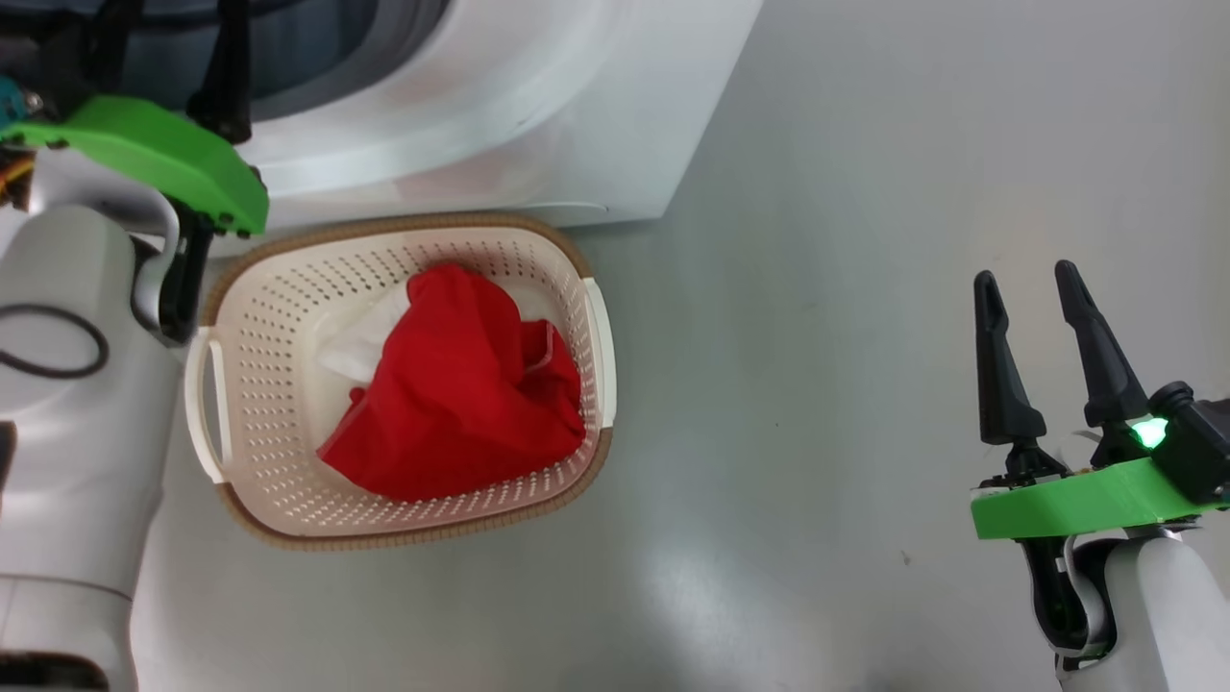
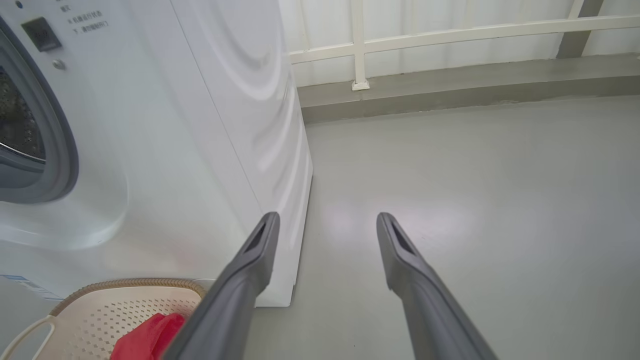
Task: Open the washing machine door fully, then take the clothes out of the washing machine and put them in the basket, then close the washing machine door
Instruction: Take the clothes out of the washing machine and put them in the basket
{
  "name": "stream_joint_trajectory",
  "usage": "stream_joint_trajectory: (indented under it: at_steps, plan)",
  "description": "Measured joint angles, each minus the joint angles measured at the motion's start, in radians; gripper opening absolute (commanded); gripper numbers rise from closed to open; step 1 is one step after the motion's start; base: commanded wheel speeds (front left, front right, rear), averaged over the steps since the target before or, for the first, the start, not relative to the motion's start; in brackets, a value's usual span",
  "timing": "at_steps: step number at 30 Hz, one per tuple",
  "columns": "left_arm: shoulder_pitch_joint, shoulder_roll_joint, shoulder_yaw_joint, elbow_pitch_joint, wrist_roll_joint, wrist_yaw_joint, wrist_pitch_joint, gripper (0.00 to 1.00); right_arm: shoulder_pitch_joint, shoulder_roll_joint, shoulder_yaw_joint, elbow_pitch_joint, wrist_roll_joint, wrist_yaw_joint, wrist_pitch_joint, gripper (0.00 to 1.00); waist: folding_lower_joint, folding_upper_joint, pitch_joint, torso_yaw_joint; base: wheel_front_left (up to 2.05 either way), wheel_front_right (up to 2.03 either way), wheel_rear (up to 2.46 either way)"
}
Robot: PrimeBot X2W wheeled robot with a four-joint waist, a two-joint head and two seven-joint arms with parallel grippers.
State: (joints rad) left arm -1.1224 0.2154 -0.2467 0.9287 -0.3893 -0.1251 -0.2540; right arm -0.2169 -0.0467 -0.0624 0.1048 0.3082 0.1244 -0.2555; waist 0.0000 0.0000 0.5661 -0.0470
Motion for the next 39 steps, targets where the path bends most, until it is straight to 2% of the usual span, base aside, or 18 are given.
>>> stream_joint_trajectory:
  at_steps: [12,21,26,27,28,29,30,39]
  plan:
    - [-0.145,0.044,-0.142,0.144,-0.067,0.000,0.000,1.00,-0.031,0.000,0.007,-0.015,0.008,0.000,0.000,1.00,-0.0001,0.0000,0.084,-0.031,0.00,0.00,0.00]
    - [-0.215,0.086,-0.195,0.178,-0.107,0.000,0.000,1.00,-0.057,0.000,0.010,-0.028,0.016,0.000,0.000,1.00,0.0000,0.0000,0.121,-0.064,0.00,0.00,0.00]
    - [-0.234,0.091,-0.206,0.184,-0.121,0.000,0.000,1.00,-0.057,0.000,0.010,-0.028,0.017,0.000,0.000,1.00,0.0000,0.0000,0.132,-0.079,0.00,0.00,0.00]
    - [-0.235,0.093,-0.206,0.183,-0.124,0.000,0.000,0.85,-0.057,0.000,0.010,-0.028,0.017,0.000,0.000,1.00,0.0000,0.0000,0.133,-0.082,0.00,0.00,0.00]
    - [-0.235,0.094,-0.206,0.182,-0.125,0.000,0.000,0.44,-0.057,0.000,0.009,-0.028,0.017,0.000,0.000,1.00,0.0000,0.0000,0.134,-0.083,0.00,0.00,0.00]
    - [-0.235,0.095,-0.206,0.182,-0.126,0.000,0.000,0.15,-0.057,0.000,0.010,-0.028,0.017,0.000,0.000,1.00,0.0000,0.0000,0.135,-0.085,0.00,0.00,0.00]
    - [-0.235,0.096,-0.206,0.180,-0.129,0.000,0.000,0.00,-0.057,0.000,0.009,-0.028,0.017,0.000,0.000,1.00,0.0000,0.0000,0.134,-0.086,0.00,0.00,0.00]
    - [-0.228,0.099,-0.132,0.104,-0.134,0.000,0.000,0.00,-0.057,0.000,0.006,-0.028,0.017,0.000,0.000,1.00,0.0000,0.0000,0.124,-0.068,0.00,0.00,0.00]
